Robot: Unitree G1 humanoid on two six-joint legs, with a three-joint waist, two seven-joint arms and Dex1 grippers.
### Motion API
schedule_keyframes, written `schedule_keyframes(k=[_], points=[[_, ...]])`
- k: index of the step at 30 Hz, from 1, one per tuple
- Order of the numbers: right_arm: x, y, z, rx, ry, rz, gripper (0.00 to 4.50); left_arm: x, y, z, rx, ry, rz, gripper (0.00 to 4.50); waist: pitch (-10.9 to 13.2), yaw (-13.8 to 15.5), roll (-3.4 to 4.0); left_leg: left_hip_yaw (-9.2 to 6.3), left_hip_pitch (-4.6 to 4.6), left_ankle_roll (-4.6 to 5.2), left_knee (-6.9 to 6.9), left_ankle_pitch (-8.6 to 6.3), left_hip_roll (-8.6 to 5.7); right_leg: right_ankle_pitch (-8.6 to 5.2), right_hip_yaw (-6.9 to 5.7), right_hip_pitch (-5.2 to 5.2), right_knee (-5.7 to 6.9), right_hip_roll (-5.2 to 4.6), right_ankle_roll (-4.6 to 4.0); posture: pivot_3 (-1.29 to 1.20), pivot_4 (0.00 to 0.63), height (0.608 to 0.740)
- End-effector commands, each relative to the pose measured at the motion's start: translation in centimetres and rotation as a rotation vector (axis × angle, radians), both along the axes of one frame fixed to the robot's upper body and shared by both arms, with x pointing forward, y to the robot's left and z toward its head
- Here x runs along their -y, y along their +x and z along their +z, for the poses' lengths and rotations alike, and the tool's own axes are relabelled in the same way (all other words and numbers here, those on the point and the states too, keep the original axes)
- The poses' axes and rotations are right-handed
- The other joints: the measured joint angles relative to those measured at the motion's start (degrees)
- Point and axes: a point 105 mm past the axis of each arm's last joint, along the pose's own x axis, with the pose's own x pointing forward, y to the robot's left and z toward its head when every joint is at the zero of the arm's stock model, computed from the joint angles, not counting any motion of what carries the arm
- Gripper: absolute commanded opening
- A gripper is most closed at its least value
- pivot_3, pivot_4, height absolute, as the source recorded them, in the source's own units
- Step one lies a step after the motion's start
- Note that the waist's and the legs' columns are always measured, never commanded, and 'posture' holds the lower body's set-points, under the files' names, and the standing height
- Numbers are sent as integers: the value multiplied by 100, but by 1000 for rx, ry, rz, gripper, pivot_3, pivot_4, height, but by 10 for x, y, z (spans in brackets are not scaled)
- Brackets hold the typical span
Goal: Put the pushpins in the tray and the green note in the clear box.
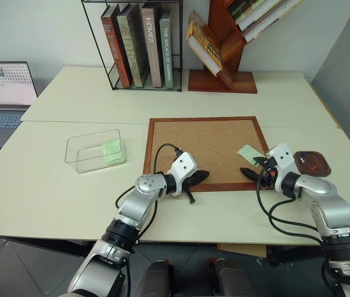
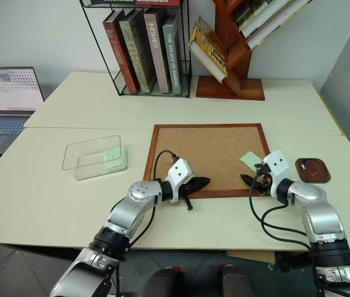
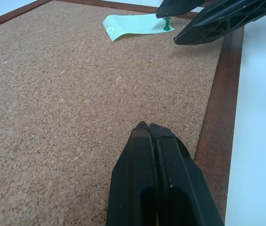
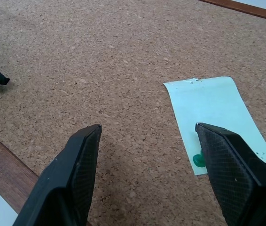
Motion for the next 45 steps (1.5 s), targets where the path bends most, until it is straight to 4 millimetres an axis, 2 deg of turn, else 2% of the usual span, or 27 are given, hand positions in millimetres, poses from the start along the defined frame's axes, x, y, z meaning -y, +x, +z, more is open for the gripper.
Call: schedule_keyframes(k=[1, 16, 20, 28, 33, 39, 45], points=[[-2, 3, 10, 46, -11, 13, 3388, -6, -2, -15, -41, 49, 9, 0, 0, 0, 0, 0, 0, 0, 0, 0, 0, 0, 0, 0, 0, 0, 0, 0, 150, 740], [16, 12, 6, 42, 1, -67, 3388, -7, -3, -16, -43, 53, 8, 0, 0, -1, 0, 1, 1, 0, 0, 0, 1, 0, 1, 0, 1, 0, 0, 0, 150, 740], [18, 11, 3, 33, -4, -74, 2737, -6, -4, -16, -42, 52, 7, 0, 0, -1, 0, 0, 2, 0, 0, 0, 1, 0, 1, 0, 1, 0, 0, 0, 150, 740], [21, 10, 3, 33, 2, -80, 945, -5, -4, -17, -44, 53, 7, 0, 0, -1, 0, 0, 1, 0, 0, 0, 1, 0, 1, 0, 0, 0, 0, 0, 150, 740], [24, 9, 5, 36, 1, -82, 55, -5, -5, -17, -45, 52, 8, 0, 0, -1, 0, 0, 1, 0, -1, 0, 1, 0, 1, 0, 0, 0, 0, 0, 150, 740], [23, 9, 11, 58, 5, -74, 25, -5, -5, -18, -47, 52, 8, 0, 0, -1, 0, 0, 0, 0, -1, 0, 1, 0, 1, 0, -1, 0, 0, 0, 150, 740], [22, 8, 29, 123, 33, -60, 25, -4, -5, -18, -47, 50, 7, 0, 0, -1, 0, 0, 0, 0, -1, 0, 1, 0, 1, 0, -1, 0, 0, 0, 150, 740]])
